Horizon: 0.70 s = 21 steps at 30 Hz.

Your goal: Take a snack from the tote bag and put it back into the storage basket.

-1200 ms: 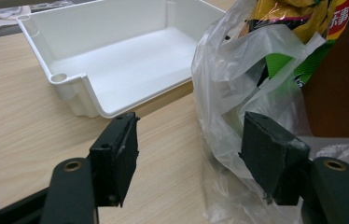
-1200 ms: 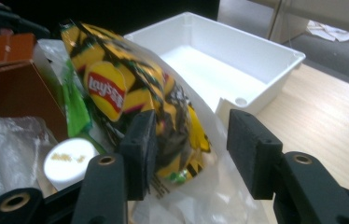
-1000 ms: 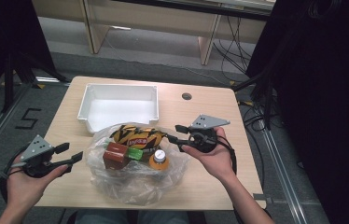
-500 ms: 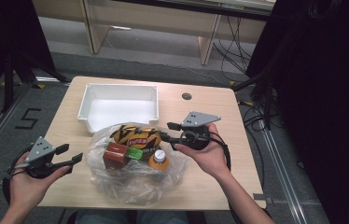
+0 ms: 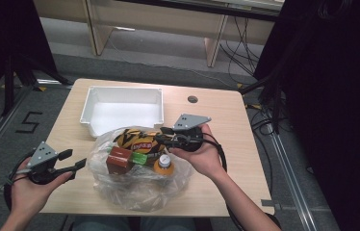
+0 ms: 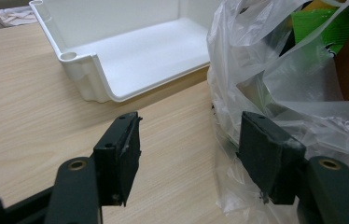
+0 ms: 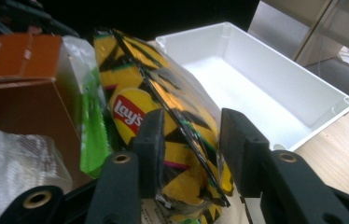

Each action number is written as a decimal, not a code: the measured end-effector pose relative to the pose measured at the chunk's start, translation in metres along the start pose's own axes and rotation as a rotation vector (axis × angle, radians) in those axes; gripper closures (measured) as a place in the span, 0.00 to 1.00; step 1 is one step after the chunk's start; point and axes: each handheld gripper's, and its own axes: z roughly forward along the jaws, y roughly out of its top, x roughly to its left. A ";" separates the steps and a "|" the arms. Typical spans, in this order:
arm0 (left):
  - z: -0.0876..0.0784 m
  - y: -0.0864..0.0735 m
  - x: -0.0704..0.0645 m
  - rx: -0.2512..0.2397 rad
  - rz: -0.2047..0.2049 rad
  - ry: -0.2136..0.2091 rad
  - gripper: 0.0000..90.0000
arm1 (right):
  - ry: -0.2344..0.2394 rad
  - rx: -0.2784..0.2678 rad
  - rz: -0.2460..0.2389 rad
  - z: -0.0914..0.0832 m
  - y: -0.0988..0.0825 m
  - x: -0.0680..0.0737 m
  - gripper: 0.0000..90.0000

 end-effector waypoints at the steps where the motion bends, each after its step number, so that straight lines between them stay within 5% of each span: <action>1: 0.000 0.000 0.000 -0.003 0.001 -0.003 0.43 | 0.003 0.011 -0.005 0.001 -0.001 0.000 0.71; 5: 0.000 0.001 -0.001 -0.003 0.005 -0.002 0.43 | -0.035 0.017 -0.009 0.008 -0.005 0.000 0.81; 11: 0.003 0.000 -0.001 0.005 0.000 -0.001 0.43 | -0.027 0.023 -0.043 0.009 -0.004 0.000 0.94; 15: 0.002 0.000 -0.001 0.003 0.003 -0.002 0.43 | -0.031 0.011 -0.087 0.012 -0.003 0.000 0.97; 21: 0.003 -0.001 -0.002 0.003 -0.005 -0.004 0.43 | -0.027 -0.012 -0.087 0.010 0.000 0.002 0.99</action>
